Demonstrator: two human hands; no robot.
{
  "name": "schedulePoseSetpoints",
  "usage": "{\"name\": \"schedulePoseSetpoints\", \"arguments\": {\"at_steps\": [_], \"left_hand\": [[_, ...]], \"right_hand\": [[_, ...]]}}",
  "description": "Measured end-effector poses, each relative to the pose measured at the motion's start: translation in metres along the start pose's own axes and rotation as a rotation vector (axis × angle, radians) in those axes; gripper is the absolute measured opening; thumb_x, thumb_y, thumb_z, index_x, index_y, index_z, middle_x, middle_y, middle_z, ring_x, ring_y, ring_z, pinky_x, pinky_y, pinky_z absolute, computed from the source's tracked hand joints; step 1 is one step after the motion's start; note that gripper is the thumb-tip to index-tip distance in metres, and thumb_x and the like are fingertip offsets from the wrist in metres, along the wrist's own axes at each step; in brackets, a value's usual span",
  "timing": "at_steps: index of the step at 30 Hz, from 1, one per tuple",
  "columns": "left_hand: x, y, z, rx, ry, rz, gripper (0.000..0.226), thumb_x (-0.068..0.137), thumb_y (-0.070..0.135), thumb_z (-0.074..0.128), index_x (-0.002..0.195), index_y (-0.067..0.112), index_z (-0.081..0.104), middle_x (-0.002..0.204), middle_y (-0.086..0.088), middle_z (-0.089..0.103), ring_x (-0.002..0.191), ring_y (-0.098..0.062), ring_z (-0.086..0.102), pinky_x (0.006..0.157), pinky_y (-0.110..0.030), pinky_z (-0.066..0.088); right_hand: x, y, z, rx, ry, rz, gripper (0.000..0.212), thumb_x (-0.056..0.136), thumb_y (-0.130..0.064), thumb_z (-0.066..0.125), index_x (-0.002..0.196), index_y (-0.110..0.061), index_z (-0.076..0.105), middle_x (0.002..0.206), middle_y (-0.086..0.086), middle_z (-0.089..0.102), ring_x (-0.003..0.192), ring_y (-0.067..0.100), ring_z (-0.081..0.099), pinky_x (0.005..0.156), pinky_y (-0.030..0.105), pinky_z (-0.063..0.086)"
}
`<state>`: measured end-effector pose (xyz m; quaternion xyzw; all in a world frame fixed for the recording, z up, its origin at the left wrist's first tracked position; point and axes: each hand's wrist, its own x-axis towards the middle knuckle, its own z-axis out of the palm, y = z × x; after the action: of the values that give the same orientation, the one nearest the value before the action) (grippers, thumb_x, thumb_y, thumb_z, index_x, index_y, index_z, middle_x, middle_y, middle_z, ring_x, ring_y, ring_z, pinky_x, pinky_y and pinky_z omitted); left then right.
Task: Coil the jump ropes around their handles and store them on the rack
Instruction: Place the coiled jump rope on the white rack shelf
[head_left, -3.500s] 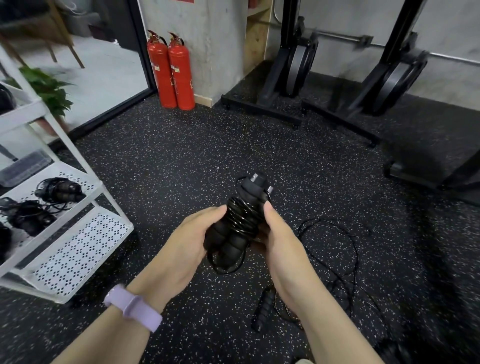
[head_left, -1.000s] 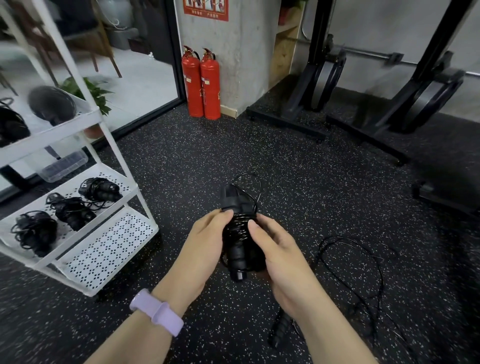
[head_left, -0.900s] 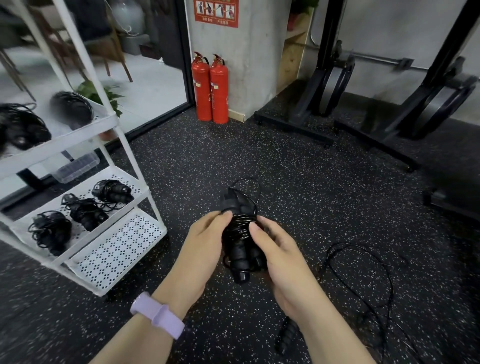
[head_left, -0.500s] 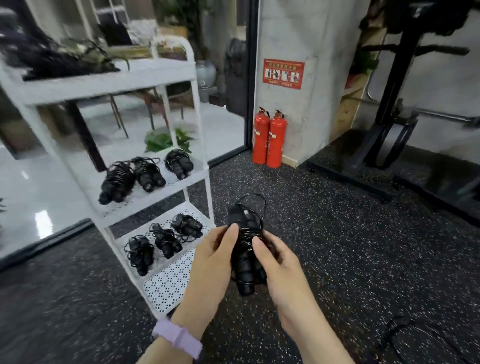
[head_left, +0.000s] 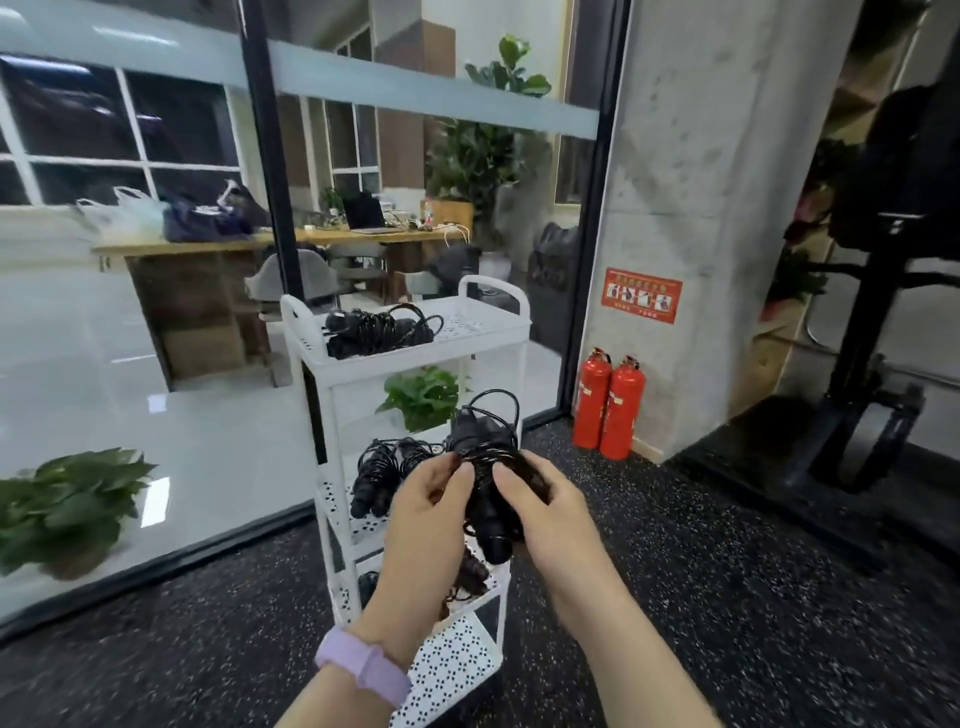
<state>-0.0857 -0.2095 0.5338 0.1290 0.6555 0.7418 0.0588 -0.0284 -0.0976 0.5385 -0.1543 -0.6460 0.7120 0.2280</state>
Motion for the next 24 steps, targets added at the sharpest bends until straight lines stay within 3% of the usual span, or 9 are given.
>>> {"name": "schedulePoseSetpoints", "arguments": {"at_steps": [2, 5, 9, 13, 16, 18, 20, 22, 24], "left_hand": [[0.009, 0.014, -0.005, 0.050, 0.014, 0.076, 0.025, 0.100, 0.031, 0.063, 0.124, 0.027, 0.067, 0.117, 0.006, 0.073, 0.108, -0.011, 0.070, 0.099, -0.041, 0.056], [0.029, 0.036, -0.008, 0.150, 0.009, 0.179, 0.034, 0.100, 0.035, 0.062, 0.133, 0.027, 0.060, 0.118, 0.010, 0.069, 0.098, 0.002, 0.068, 0.085, -0.025, 0.059], [0.061, 0.065, -0.010, 0.341, -0.051, 0.331, 0.037, 0.104, 0.030, 0.056, 0.137, 0.044, 0.048, 0.106, 0.022, 0.065, 0.090, 0.013, 0.063, 0.067, -0.003, 0.046], [0.105, 0.092, -0.009, 0.512, -0.104, 0.387, 0.043, 0.104, 0.034, 0.051, 0.147, 0.039, 0.046, 0.104, 0.016, 0.067, 0.087, 0.000, 0.065, 0.079, -0.024, 0.056], [0.138, 0.109, -0.003, 0.599, -0.112, 0.433, 0.044, 0.102, 0.028, 0.056, 0.144, 0.036, 0.048, 0.104, 0.023, 0.062, 0.086, 0.009, 0.059, 0.074, -0.006, 0.046], [0.157, 0.114, 0.001, 0.680, -0.148, 0.449, 0.051, 0.100, 0.031, 0.059, 0.148, 0.035, 0.044, 0.099, 0.036, 0.049, 0.094, 0.009, 0.058, 0.072, -0.005, 0.040], [0.175, 0.115, 0.004, 0.774, -0.175, 0.454, 0.058, 0.096, 0.039, 0.061, 0.151, 0.034, 0.041, 0.094, 0.035, 0.047, 0.107, -0.006, 0.060, 0.081, -0.019, 0.040], [0.197, 0.115, 0.007, 0.859, -0.160, 0.457, 0.067, 0.092, 0.049, 0.060, 0.154, 0.035, 0.037, 0.098, 0.027, 0.054, 0.106, -0.009, 0.057, 0.094, -0.030, 0.037], [0.217, 0.114, 0.011, 0.984, -0.107, 0.475, 0.072, 0.092, 0.055, 0.057, 0.156, 0.035, 0.033, 0.115, 0.018, 0.061, 0.117, -0.013, 0.056, 0.104, -0.037, 0.030]], "right_hand": [[0.007, -0.013, 0.008, -0.027, -0.003, -0.021, 0.041, 0.090, -0.042, 0.076, 0.128, -0.030, 0.067, 0.116, -0.006, 0.076, 0.108, 0.013, 0.073, 0.100, 0.044, 0.057], [0.026, -0.035, 0.018, -0.052, -0.011, -0.064, 0.029, 0.096, -0.036, 0.073, 0.124, -0.028, 0.069, 0.114, -0.004, 0.077, 0.107, 0.015, 0.073, 0.097, 0.044, 0.059], [0.062, -0.065, 0.030, -0.142, 0.023, -0.135, 0.054, 0.095, -0.048, 0.071, 0.141, -0.023, 0.056, 0.135, -0.002, 0.065, 0.122, 0.018, 0.064, 0.104, 0.044, 0.054], [0.104, -0.091, 0.039, -0.171, 0.008, -0.166, 0.044, 0.094, -0.051, 0.069, 0.127, -0.024, 0.058, 0.116, -0.008, 0.069, 0.093, 0.000, 0.071, 0.071, 0.019, 0.056], [0.139, -0.107, 0.045, -0.233, 0.001, -0.195, 0.038, 0.097, -0.046, 0.067, 0.121, -0.017, 0.062, 0.111, 0.004, 0.073, 0.095, 0.017, 0.073, 0.080, 0.038, 0.061], [0.160, -0.112, 0.047, -0.261, 0.004, -0.227, 0.030, 0.099, -0.042, 0.067, 0.116, -0.017, 0.064, 0.103, 0.003, 0.074, 0.091, 0.020, 0.073, 0.078, 0.040, 0.061], [0.183, -0.112, 0.048, -0.300, -0.002, -0.265, 0.010, 0.100, -0.037, 0.065, 0.104, -0.029, 0.069, 0.091, -0.004, 0.075, 0.084, 0.015, 0.073, 0.071, 0.036, 0.060], [0.205, -0.110, 0.048, -0.283, -0.026, -0.250, 0.019, 0.101, -0.028, 0.059, 0.088, -0.035, 0.072, 0.080, -0.008, 0.075, 0.076, 0.011, 0.071, 0.063, 0.031, 0.058], [0.222, -0.108, 0.050, -0.241, -0.060, -0.180, 0.025, 0.101, -0.018, 0.051, 0.090, -0.028, 0.070, 0.084, -0.001, 0.073, 0.077, 0.019, 0.068, 0.062, 0.033, 0.055]]}}
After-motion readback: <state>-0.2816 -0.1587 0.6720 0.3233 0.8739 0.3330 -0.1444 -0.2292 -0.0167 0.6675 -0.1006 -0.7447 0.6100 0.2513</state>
